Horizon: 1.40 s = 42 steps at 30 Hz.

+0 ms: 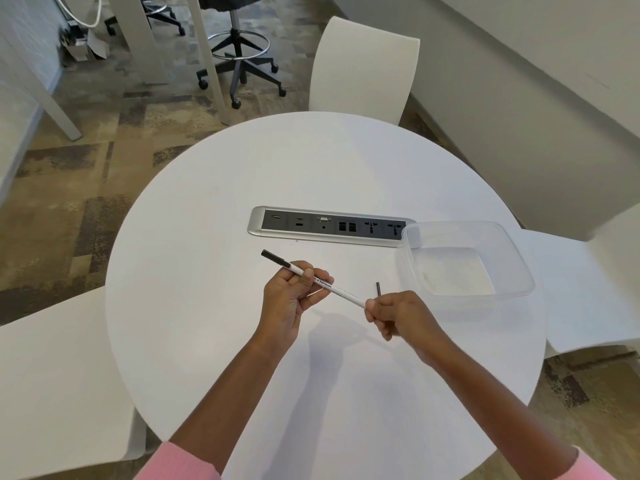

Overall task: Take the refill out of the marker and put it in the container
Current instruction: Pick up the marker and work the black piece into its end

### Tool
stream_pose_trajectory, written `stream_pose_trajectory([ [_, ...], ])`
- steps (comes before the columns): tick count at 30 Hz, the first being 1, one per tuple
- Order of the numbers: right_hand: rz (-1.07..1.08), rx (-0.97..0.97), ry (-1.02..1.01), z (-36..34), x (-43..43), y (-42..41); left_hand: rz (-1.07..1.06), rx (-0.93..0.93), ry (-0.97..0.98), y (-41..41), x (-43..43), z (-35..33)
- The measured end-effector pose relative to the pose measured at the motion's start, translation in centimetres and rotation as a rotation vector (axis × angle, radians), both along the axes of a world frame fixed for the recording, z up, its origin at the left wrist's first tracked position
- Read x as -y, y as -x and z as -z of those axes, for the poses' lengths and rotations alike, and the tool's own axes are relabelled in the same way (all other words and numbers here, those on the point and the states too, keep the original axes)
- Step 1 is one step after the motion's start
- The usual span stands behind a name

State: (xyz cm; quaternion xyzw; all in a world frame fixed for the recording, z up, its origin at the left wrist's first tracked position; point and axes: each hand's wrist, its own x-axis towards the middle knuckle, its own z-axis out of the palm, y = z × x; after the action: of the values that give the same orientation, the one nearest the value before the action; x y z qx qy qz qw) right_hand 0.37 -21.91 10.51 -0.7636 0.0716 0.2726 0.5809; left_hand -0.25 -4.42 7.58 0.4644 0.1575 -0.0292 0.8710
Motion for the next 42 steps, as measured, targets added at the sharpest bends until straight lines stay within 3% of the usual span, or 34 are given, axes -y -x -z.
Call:
stream_pose_trajectory([
  [3, 0.035, -0.46, -0.351, -0.4, 0.5, -0.4, 0.01, 0.009, 0.0, 0.0, 0.0, -0.1],
  [6, 0.047, -0.533, -0.522, -0.2, 0.8, -0.2, -0.006, 0.004, 0.018, 0.0, 0.0, -0.2],
  [8, 0.036, -0.336, -0.365, 0.3, 0.5, -0.1, -0.024, -0.002, 0.037, 0.1, 0.0, -0.2],
  [12, 0.052, 0.26, 0.005, 1.2, 0.1, 0.8, -0.057, -0.018, 0.059, 0.2, -0.1, -0.2],
  [16, -0.082, 0.79, 0.356, 1.8, 0.3, 1.8, -0.078, -0.025, 0.074, 0.3, -0.1, -0.2],
  [19, -0.179, 1.037, 0.63, 1.9, 0.1, 2.2, -0.076, -0.028, 0.083, 0.4, 0.0, -0.2],
  [22, -0.188, 1.134, 0.712, 1.9, 0.0, 2.2, -0.067, -0.029, 0.089, 0.7, 0.1, -0.2],
  [25, -0.135, 0.985, 0.606, 1.6, -0.3, 2.2, -0.06, -0.025, 0.087, 0.9, 0.3, -0.2],
  [37, 0.056, -0.135, -0.147, -0.2, 0.1, 0.7, -0.047, -0.011, 0.069, 1.1, 0.3, -0.2],
  [39, 0.064, -0.147, -0.148, -0.1, 0.2, 0.9, -0.048, -0.014, 0.071, 1.2, 0.4, -0.1],
  [42, 0.06, 0.06, -0.001, 0.4, 0.1, 1.3, -0.058, -0.02, 0.074, 1.3, 0.5, -0.1],
])
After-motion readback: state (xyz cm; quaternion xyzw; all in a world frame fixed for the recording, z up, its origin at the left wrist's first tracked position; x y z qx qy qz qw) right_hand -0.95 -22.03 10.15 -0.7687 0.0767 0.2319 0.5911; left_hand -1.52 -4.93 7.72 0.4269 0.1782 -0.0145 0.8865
